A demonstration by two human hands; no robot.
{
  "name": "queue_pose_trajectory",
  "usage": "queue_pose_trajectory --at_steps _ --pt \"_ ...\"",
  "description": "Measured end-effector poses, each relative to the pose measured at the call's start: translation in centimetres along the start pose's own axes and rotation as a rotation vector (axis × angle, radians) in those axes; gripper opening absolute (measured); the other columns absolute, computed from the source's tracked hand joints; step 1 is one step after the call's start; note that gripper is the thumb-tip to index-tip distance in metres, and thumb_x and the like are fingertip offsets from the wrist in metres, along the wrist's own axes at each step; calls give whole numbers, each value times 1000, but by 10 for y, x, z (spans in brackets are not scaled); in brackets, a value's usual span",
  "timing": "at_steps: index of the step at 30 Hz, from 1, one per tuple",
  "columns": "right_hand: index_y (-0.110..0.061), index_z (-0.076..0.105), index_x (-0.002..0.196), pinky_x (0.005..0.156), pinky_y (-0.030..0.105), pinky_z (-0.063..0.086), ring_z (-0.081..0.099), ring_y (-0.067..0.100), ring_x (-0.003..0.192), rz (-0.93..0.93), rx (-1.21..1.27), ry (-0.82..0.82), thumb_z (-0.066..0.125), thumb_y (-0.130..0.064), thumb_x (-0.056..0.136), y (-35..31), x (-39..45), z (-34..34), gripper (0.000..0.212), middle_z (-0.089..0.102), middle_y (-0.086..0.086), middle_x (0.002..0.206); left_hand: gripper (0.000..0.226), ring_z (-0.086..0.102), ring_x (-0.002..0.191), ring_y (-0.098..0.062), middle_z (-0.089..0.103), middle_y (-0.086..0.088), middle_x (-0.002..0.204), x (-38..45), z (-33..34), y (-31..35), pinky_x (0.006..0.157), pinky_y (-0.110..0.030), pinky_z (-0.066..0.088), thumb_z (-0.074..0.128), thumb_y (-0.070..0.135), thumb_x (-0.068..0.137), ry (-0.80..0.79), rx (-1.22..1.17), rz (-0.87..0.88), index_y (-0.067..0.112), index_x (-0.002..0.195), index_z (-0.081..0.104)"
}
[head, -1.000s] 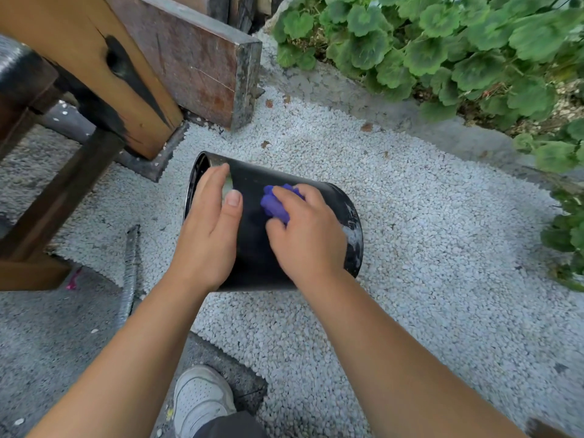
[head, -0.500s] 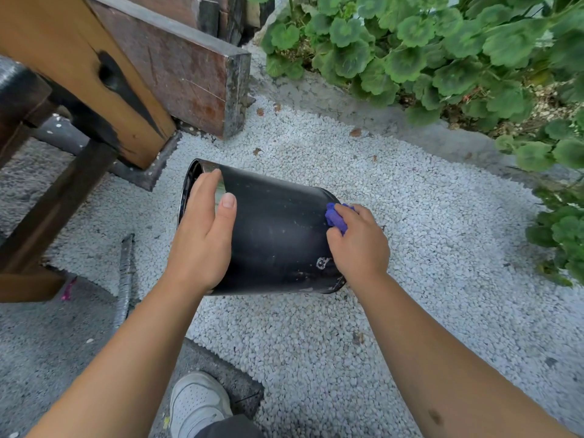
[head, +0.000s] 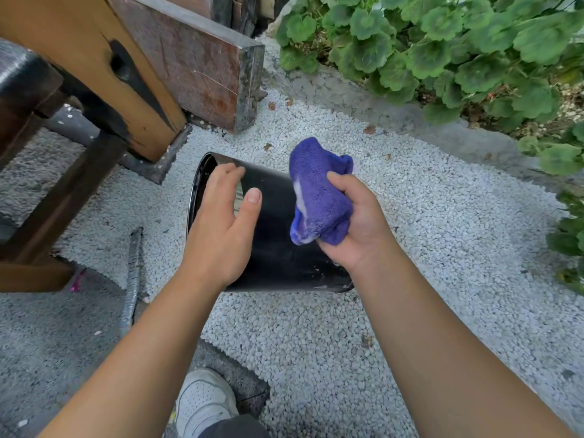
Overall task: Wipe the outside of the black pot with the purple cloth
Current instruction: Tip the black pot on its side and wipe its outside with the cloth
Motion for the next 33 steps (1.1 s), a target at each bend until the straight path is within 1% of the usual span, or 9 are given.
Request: queue_pose_trajectory --at_steps 4,7,12,17,19,23,27,30,33 --pt "-12 61 102 70 29 56 69 20 76 14 39 -66 55 -13 82 10 0 14 21 71 9 86 55 25 123 28 32 5 151 -2 6 6 95 4 19 30 61 91 -16 -62 16 29 121 63" --pt "-11 58 103 73 32 57 69 21 78 -24 16 -27 50 -6 88 12 2 9 18 70 10 87 39 25 130 22 34 -2 151 -3 10 12 98 -1 22 27 61 94 -38 -112 33 43 105 59" --pt "-3 56 112 93 49 49 62 29 95 -238 -269 98 52 0 85 0 -1 1 28 63 18 104 83 14 126 33 28 11 152 -5 13 24 99 5 11 17 69 95 5 -101 117 10 148 38" --pt "-10 58 100 80 41 50 61 23 86 -287 -482 63 57 -7 77 3 -4 22 23 63 13 93 66 30 137 9 35 8 153 -2 16 30 109 -10 23 16 60 99 -6 -139 150 20 148 37" --pt "-8 58 104 83 40 51 62 25 90 -268 -395 34 57 -7 79 12 -4 31 24 63 16 97 57 34 136 5 39 9 149 0 15 34 107 -12 26 18 52 101 -3 -207 151 22 146 38" --pt "5 49 124 90 41 53 62 30 102 -169 -66 70 51 -3 90 23 -6 23 35 61 27 113 60 43 133 -21 45 -11 140 3 18 32 111 -41 33 17 44 102 -40 -207 148 6 140 44" --pt "12 45 131 107 49 41 57 33 111 -97 69 108 42 -9 96 33 -3 17 41 57 26 118 52 45 128 -13 50 -7 132 3 14 32 110 -32 34 19 38 104 -10 -243 165 8 133 50" --pt "1 61 109 88 37 54 66 26 99 -41 132 -18 46 -9 84 35 -5 33 31 67 17 103 57 43 135 -25 49 -12 140 7 10 21 113 -49 31 16 40 103 -3 -288 126 8 138 48" --pt "0 68 97 81 34 57 70 26 93 -18 184 -141 47 0 74 37 -10 46 31 71 18 99 46 58 111 -23 58 -2 121 8 11 10 103 -58 40 18 46 104 -16 -445 40 36 134 51"
Point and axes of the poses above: each hand's wrist, its own x-axis towards the middle knuckle, its own z-axis out of the palm, y = z × x, the point moved 8 cm from there along x, towards the middle knuckle
